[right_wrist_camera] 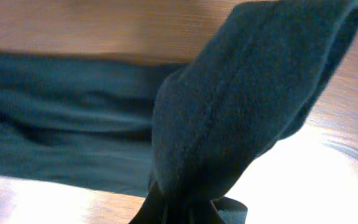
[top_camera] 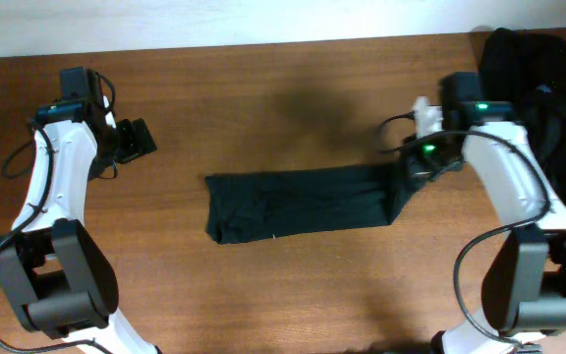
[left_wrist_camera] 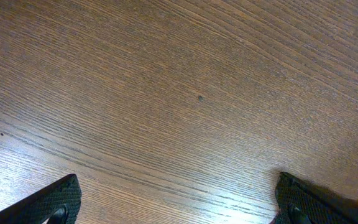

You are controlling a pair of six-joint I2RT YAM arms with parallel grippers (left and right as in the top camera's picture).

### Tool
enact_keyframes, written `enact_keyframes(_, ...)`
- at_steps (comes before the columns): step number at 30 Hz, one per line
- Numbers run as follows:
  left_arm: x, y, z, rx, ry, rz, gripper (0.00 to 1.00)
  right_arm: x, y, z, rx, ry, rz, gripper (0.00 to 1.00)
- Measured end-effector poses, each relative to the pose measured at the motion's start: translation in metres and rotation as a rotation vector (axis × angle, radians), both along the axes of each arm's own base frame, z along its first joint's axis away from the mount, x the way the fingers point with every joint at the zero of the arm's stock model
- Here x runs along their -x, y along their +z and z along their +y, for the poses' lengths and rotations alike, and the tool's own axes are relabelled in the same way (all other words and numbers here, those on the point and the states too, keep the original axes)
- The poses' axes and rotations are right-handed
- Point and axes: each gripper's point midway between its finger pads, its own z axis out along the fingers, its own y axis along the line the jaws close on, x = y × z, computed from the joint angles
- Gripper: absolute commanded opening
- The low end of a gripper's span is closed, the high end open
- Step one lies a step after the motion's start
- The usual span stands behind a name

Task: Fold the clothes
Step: 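Fold the right end leftward over the strip with the right gripper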

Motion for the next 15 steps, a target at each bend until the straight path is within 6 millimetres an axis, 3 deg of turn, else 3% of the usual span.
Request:
enact_keyframes(4,0.000,0.000,0.000,0.000,0.000,0.000,0.99,0.004,0.000,0.041,-0.008,0.077,-0.001,0.04)
enact_keyframes(15,0.000,0.000,0.000,0.000,0.000,0.000,1.00,0.015,0.011,0.112,-0.047,0.129,0.001,0.04)
